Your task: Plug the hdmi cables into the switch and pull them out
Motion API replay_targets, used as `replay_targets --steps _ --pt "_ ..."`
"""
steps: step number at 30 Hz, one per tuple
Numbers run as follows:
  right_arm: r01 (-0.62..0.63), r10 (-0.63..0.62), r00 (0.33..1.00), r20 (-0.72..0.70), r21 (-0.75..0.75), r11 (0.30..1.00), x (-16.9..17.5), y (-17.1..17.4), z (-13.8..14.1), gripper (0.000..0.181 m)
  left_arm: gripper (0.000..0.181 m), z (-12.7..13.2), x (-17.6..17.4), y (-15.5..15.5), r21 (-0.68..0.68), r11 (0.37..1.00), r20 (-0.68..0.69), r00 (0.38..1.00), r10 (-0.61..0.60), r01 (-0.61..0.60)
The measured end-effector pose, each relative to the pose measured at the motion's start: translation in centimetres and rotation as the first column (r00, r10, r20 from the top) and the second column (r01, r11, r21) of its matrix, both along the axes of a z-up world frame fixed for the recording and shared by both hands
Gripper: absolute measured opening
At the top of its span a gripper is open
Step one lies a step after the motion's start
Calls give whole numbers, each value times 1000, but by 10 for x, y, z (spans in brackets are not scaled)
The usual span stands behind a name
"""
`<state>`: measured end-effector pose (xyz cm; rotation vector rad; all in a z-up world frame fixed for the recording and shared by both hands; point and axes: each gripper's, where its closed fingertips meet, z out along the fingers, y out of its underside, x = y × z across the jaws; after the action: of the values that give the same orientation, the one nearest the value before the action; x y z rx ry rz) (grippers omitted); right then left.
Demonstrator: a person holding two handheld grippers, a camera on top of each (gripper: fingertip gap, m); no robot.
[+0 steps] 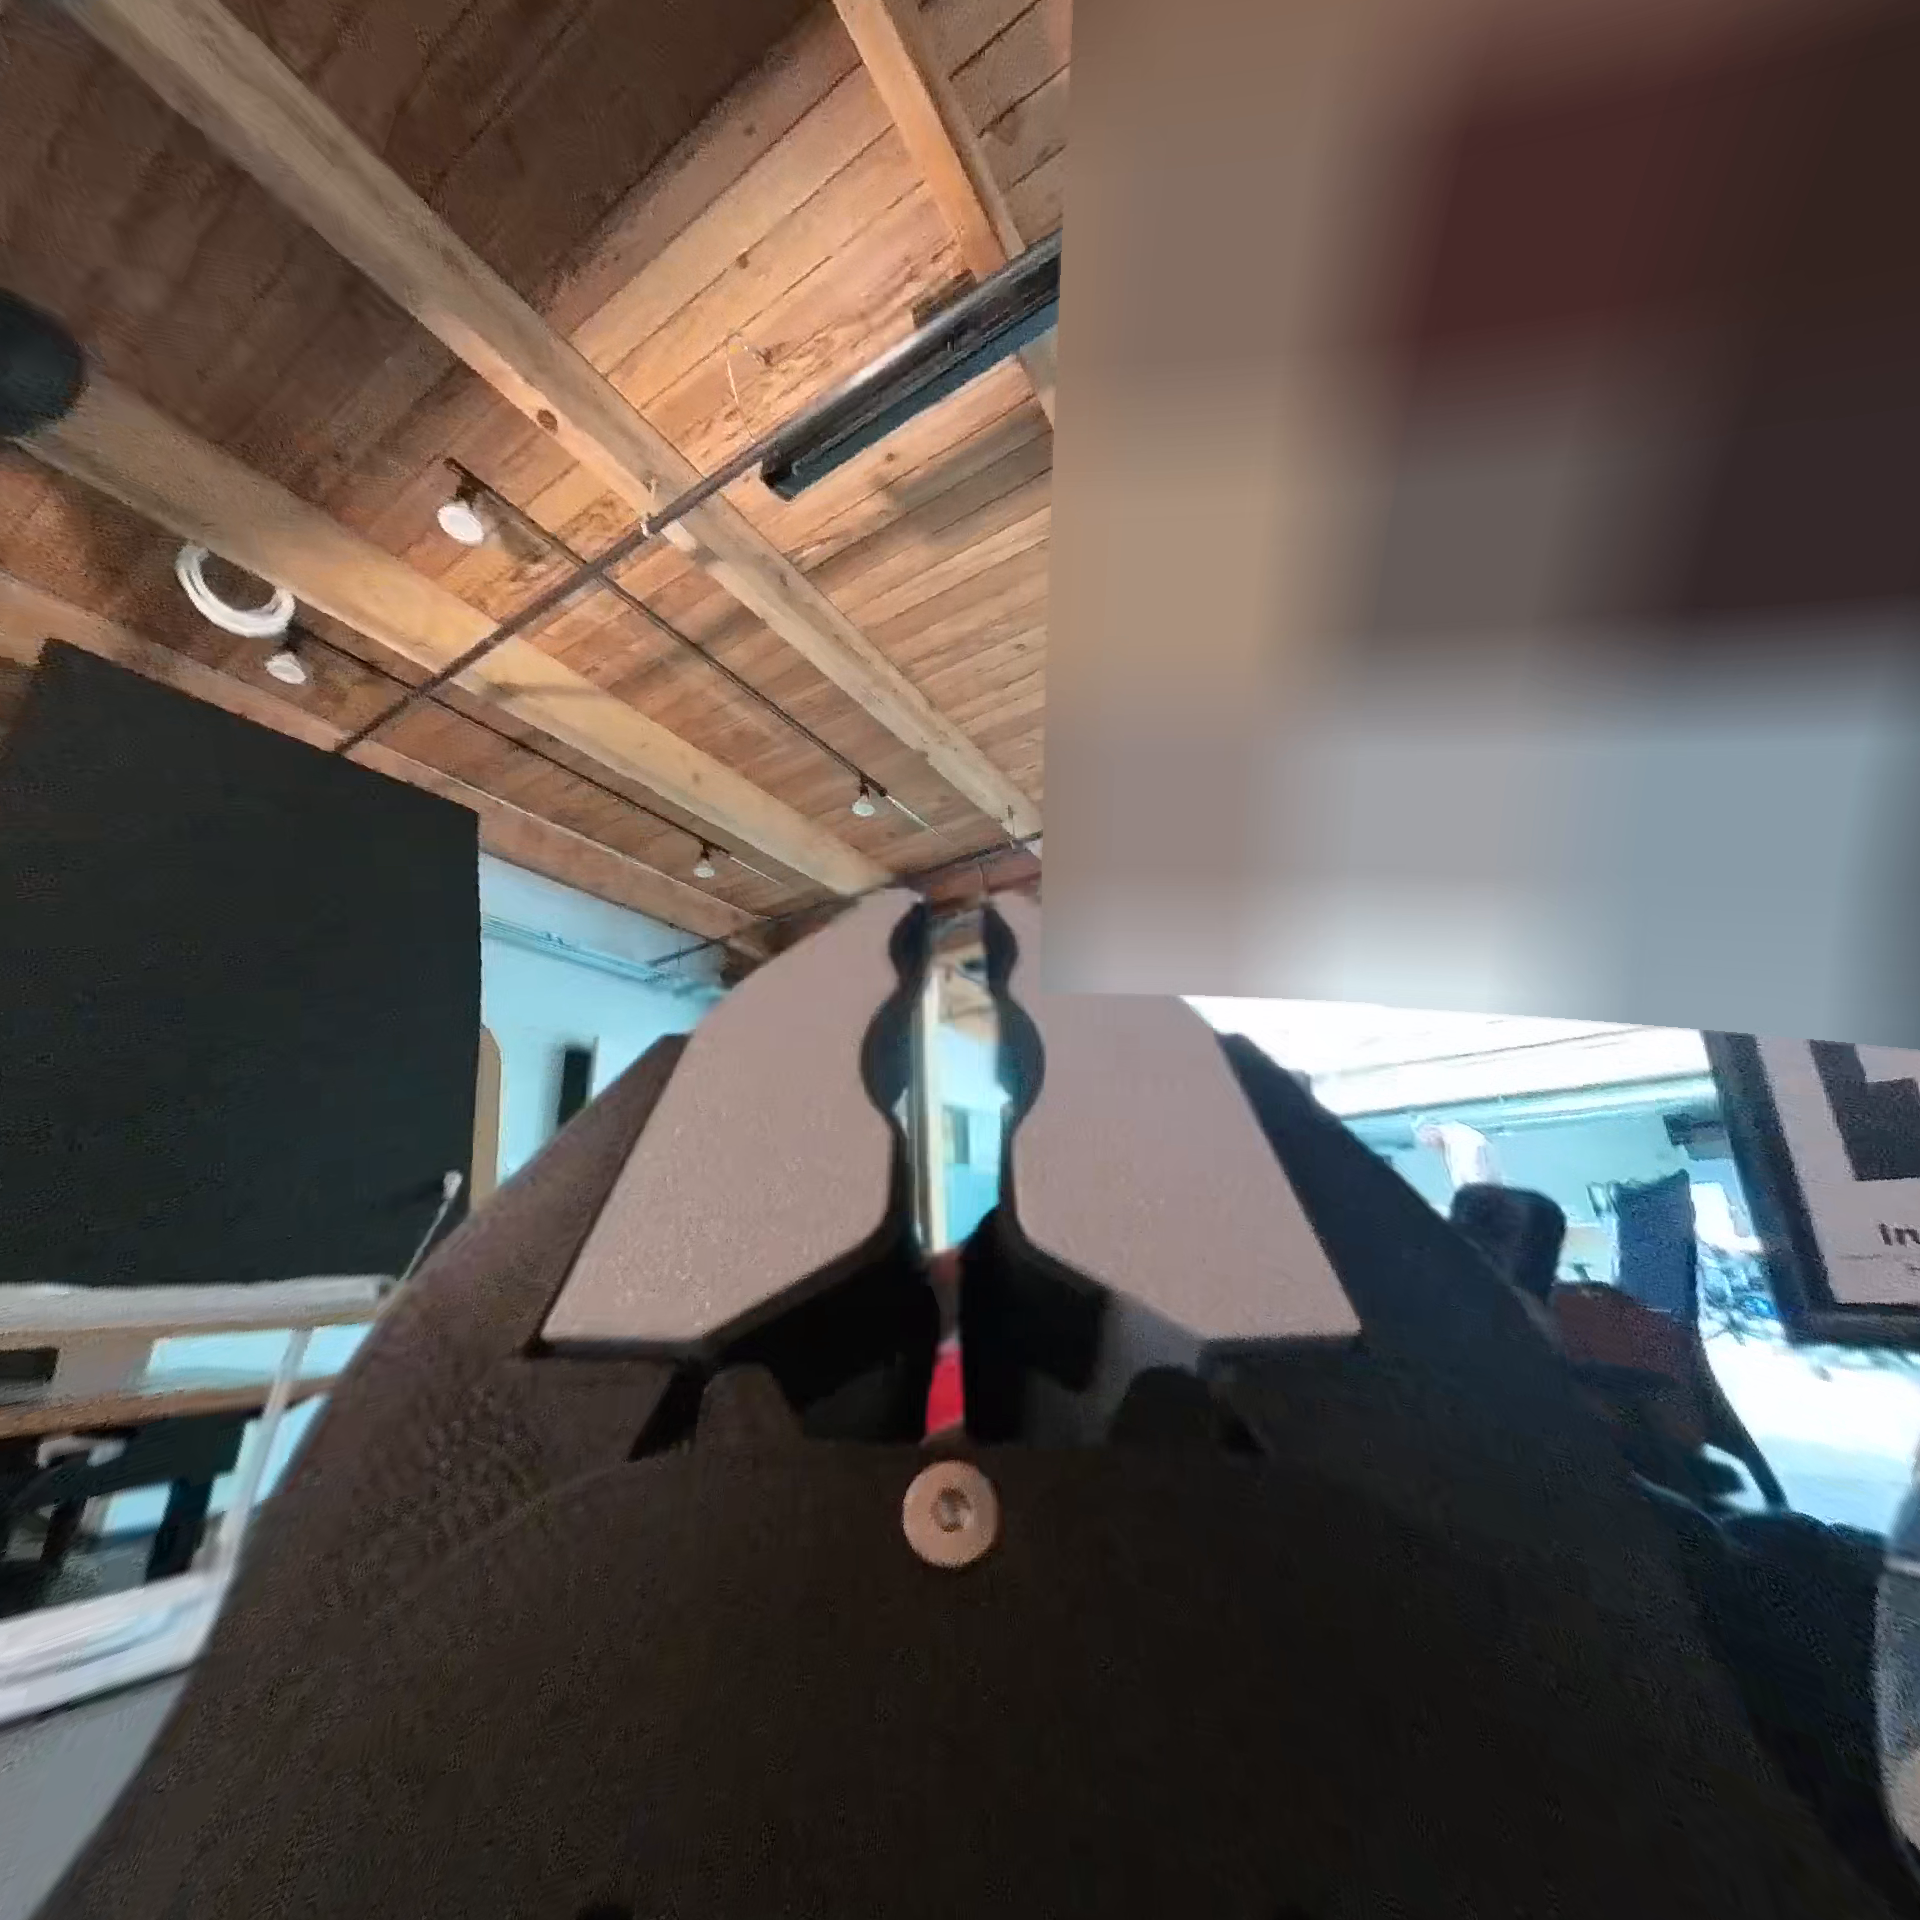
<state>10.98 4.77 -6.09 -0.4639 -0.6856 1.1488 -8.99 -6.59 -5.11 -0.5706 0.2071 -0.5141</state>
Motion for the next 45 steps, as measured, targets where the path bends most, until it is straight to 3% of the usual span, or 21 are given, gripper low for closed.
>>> replay_targets --steps 2,3,4,5,6,7,8,10,12,14,18,22,25,27,29,30,31,34,36,39,45 --pt "-9 8 999 -31 -38 999 2 4 5 85 65 6 -2 -4 47 999 41 999 3 -5" --pt "-1 -1 999 -33 -58 998 1 8 6 96 89 7 -2 -1 24 1000 40 999 15 -16" --pt "14 -16 999 -27 -76 997 1 12 5 99 100 6 -2 3 5 999 33 998 44 -45" --pt "26 -28 999 -22 -88 996 0 15 4 99 98 5 -2 4 -1 998 19 998 63 -63" --pt "44 -44 999 -1 -86 995 -1 17 2 82 88 3 2 5 -9 999 -4 999 50 -50" --pt "72 -69 997 45 -69 995 -3 19 -3 31 59 -1 10 6 -27 1000 -37 999 0 -1" --pt "89 -83 993 88 -61 994 -4 19 -8 1 14 -6 18 7 -63 995 -60 995 -80 76" --pt "23 -14 992 129 -66 998 -8 10 -10 0 3 -12 30 11 -135 978 -92 981 -171 158" --pt "-44 50 990 128 -49 998 -14 0 -11 4 6 -17 32 19 -178 980 -132 985 -114 90" --pt "0 4 997 82 -48 999 -13 5 -8 38 14 -22 42 21 -178 984 -240 969 -54 11" --pt "91 -87 995 50 -86 992 -5 21 -5 42 41 -17 59 8 -213 973 -538 842 -37 -94" --pt "79 -73 996 41 -172 982 -2 33 -6 40 43 22 24 -53 -40 962 -686 707 171 -271" --pt "69 -61 997 40 -213 975 -2 38 -8 37 43 30 -32 -86 -61 854 -773 566 287 -516" --pt "71 -63 997 40 -230 971 -1 41 -8 36 42 19 -77 -99 -74 681 -847 407 343 -728" --pt "68 -58 997 45 -244 967 -2 43 -9 35 45 -19 -119 -111 -32 466 -963 152 223 -884" --pt "64 -54 997 46 -251 966 -3 44 -10 35 48 -43 -135 -117 -9 390 -993 54 104 -921" --pt "62 -52 998 46 -256 965 -4 45 -10 35 50 -66 -147 -121 -10 345 -1000 8 -6 -938" --pt "51 -39 998 49 -267 962 -6 46 -11 32 62 -136 -144 -123 -201 320 -944 96 -317 -926" --pt "47 -33 998 53 -275 960 -7 47 -12 32 62 -163 -153 -123 -206 256 -906 85 -414 -945" --pt "39 -23 998 61 -277 960 -9 46 -13 31 61 -177 -178 -123 -97 186 -895 4 -446 -978" --pt "19 3 997 76 -289 957 -12 45 -16 30 48 -179 -176 -120 -156 205 -904 56 -425 -966"
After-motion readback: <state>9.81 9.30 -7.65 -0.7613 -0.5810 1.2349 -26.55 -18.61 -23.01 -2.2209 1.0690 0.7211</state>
